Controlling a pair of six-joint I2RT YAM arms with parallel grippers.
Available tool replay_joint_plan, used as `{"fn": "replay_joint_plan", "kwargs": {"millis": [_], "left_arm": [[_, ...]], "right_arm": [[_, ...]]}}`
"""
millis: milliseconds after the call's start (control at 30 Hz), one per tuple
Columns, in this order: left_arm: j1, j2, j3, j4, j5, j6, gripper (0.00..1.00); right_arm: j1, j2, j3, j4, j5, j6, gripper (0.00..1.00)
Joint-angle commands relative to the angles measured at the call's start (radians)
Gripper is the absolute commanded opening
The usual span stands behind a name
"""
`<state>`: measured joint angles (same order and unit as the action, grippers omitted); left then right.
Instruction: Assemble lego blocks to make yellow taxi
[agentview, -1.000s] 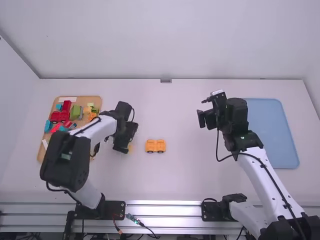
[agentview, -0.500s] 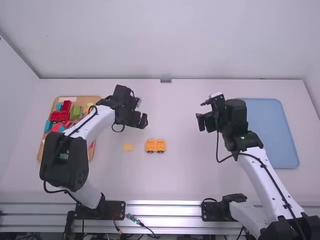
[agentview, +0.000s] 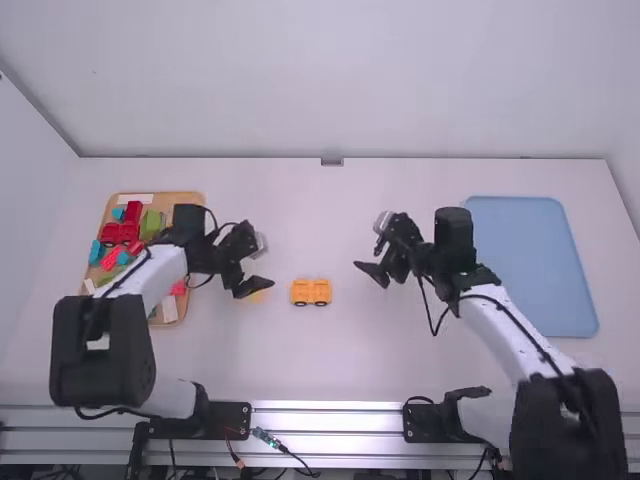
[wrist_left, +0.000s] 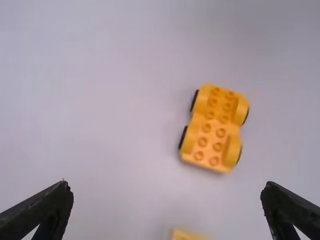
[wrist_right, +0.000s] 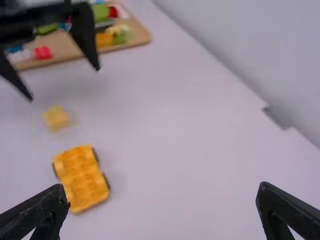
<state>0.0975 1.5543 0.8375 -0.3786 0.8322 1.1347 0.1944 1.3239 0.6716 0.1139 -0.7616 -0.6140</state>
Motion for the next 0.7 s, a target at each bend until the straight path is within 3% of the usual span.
{"fn": "replay_joint_plan", "kwargs": {"millis": [0,167,367,667], "left_arm": [[0.04,-0.013,-0.079,0.064,0.122,0.087,0.99],[0.059,-0.014,-0.201,0.219,0.076,0.114,0.99],[0.067,-0.005,-0.257,0.23,-0.027,0.222,0.99],[0.194,0.116,-0.254,0.234,0.153,0.432,0.99]], "right_arm": [[0.035,0.113,-0.045,0.072,-0.087,-0.046,0.99],[0.08,0.291,-0.057,0.211,-0.099,-0.045,0.99],[0.145,0.411,-0.056,0.332,-0.111,-0.075,0.99],[0.208,0.531,-0.056,0.404,-0.107,-0.093,0.99]]}}
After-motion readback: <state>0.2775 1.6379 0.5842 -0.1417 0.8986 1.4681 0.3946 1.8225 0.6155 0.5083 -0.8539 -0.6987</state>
